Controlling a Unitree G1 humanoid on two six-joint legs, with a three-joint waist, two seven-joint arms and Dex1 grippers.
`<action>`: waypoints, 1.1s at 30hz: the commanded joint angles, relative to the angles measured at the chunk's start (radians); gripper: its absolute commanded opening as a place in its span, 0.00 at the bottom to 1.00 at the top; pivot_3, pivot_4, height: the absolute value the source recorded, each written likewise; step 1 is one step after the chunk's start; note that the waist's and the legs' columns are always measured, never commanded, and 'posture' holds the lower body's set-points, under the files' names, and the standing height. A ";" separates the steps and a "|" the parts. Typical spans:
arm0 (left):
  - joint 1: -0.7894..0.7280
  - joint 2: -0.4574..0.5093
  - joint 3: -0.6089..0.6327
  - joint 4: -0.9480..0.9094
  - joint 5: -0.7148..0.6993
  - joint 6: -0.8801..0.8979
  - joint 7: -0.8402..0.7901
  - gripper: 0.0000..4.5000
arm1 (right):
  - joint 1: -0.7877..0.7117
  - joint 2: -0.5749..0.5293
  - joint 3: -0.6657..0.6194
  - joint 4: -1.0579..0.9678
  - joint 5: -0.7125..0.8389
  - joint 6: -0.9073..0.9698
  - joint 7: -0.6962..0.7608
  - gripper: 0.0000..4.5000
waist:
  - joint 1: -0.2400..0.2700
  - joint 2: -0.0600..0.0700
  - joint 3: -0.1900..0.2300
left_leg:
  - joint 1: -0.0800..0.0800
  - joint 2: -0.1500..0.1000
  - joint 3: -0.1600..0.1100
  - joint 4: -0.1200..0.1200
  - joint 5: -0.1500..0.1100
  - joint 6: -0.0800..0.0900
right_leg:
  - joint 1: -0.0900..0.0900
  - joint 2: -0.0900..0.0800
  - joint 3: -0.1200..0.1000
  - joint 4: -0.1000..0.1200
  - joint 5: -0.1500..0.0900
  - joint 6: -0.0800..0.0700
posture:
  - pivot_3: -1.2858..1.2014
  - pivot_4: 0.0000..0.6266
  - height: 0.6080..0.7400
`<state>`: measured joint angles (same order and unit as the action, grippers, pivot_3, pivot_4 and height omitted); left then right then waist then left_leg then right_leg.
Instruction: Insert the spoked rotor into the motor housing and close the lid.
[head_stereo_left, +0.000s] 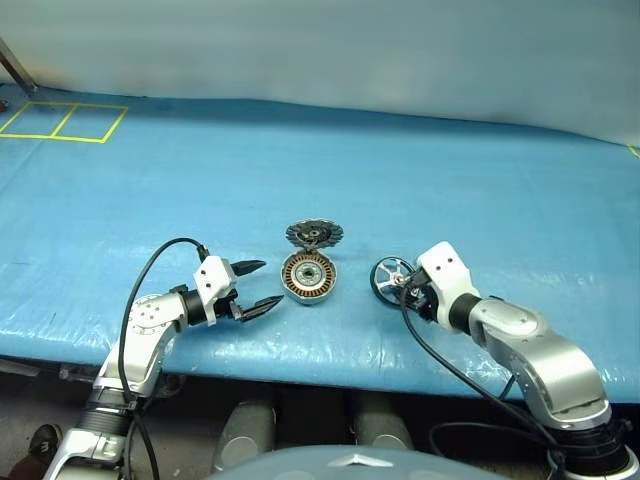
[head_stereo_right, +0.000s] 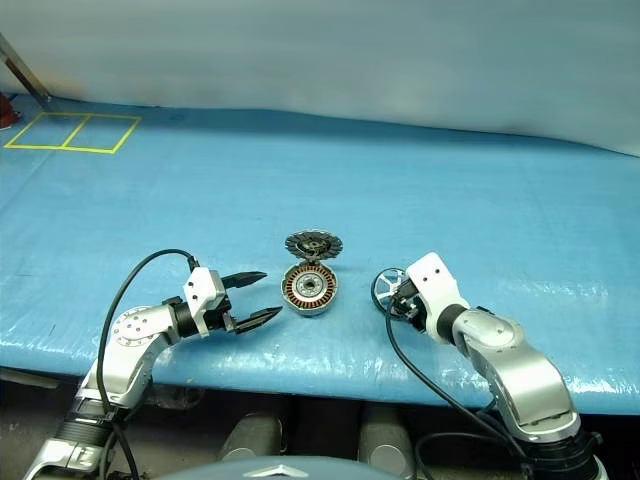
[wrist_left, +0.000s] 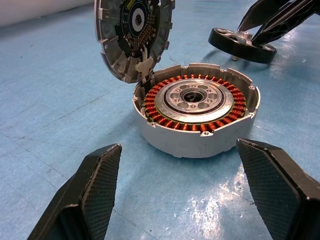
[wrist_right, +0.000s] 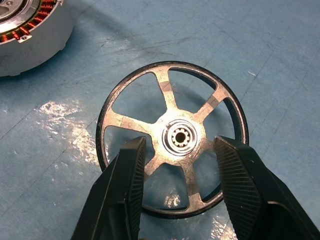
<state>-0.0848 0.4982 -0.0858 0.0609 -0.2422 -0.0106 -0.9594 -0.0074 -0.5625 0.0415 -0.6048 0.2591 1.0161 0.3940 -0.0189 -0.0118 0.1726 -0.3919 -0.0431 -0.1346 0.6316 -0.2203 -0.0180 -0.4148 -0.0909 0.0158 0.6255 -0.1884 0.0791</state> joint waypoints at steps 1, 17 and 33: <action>0.001 0.009 0.009 -0.009 0.005 -0.022 0.002 0.89 | 0.014 0.007 0.000 -0.039 0.004 0.014 -0.012 0.50 | 0.000 0.000 0.000 | 0.000 0.000 0.000 0.000 0.000 0.000 | 0.000 0.000 0.000 0.000 0.000 0.000 | 0.52 0.24 1.00; -0.007 0.011 0.003 0.002 0.016 -0.028 0.002 0.89 | 0.037 0.052 0.000 -0.018 0.039 0.027 -0.014 0.42 | 0.000 0.000 0.000 | 0.000 0.000 0.000 0.000 0.000 0.000 | 0.000 0.000 0.000 0.000 0.000 0.000 | 0.52 0.24 1.00; -0.004 0.020 0.008 0.008 0.004 -0.022 -0.002 0.89 | 0.032 0.146 -0.145 -0.064 0.240 -0.034 0.093 0.24 | -0.001 -0.002 -0.002 | 0.000 0.000 0.000 0.000 0.000 0.000 | 0.000 0.000 -0.001 0.000 0.000 0.000 | 0.52 0.24 1.00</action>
<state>-0.0856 0.5124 -0.0865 0.0753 -0.2352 -0.0267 -0.9602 0.0241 -0.4255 -0.0665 -0.6278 0.4420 1.0160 0.4532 -0.0197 -0.0143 0.1710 -0.3921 -0.0428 -0.1350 0.6316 -0.2203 -0.0180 -0.4149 -0.0908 0.0153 0.6254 -0.1884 0.0791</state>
